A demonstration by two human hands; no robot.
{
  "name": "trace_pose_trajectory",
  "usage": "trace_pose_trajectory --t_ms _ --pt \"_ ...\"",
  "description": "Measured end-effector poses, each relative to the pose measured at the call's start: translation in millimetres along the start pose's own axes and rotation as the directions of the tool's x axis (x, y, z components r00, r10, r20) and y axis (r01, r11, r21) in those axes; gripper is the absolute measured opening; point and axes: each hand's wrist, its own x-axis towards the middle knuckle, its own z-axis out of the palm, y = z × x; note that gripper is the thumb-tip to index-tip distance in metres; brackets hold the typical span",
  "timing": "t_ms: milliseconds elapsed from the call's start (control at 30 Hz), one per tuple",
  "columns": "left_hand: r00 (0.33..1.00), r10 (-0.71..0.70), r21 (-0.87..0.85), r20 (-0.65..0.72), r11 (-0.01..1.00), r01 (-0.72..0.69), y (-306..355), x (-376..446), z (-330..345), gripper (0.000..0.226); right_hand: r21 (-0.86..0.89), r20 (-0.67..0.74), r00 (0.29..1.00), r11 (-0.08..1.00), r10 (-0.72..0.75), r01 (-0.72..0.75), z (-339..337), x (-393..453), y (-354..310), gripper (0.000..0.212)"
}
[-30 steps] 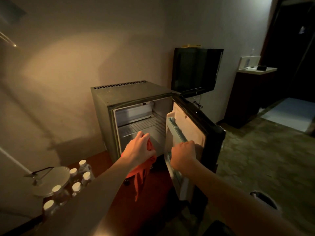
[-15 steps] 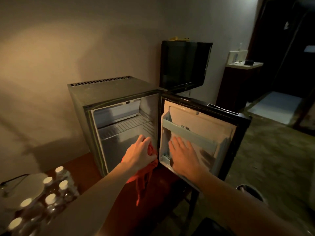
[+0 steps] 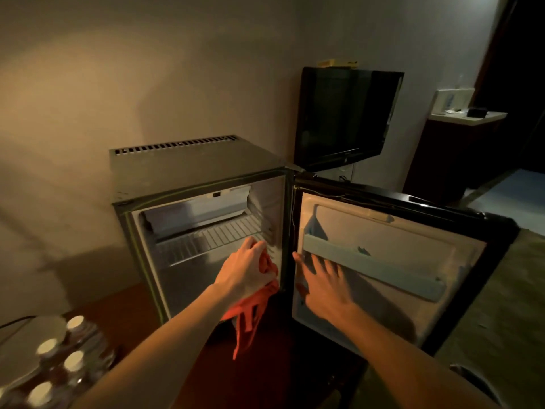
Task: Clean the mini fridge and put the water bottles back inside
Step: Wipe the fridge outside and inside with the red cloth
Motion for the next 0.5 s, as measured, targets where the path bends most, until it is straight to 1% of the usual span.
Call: trace_pose_trajectory --t_ms 100,167,233,333,500 --pt "1.0 -0.028 0.013 -0.001 1.0 0.028 2 24 10 0.035 -0.037 -0.079 0.996 0.999 -0.04 0.037 16 12 9 0.08" --pt "0.999 -0.051 -0.001 -0.01 0.999 0.051 2 36 16 0.035 -0.004 -0.099 0.993 0.998 -0.06 0.06 24 17 12 0.074" --pt "0.997 -0.072 -0.029 -0.021 0.997 0.072 1 42 19 0.035 0.014 -0.135 0.987 0.996 -0.088 0.09 29 21 18 0.074" --pt "0.996 -0.092 -0.016 -0.02 0.996 0.091 -2 41 24 0.035 0.016 -0.181 0.972 0.987 -0.152 0.158 30 22 35 0.076" --pt "0.995 -0.093 0.043 0.021 0.995 0.092 -9 21 37 0.041 0.016 -0.289 0.942 0.983 -0.17 0.182 33 21 49 0.065"
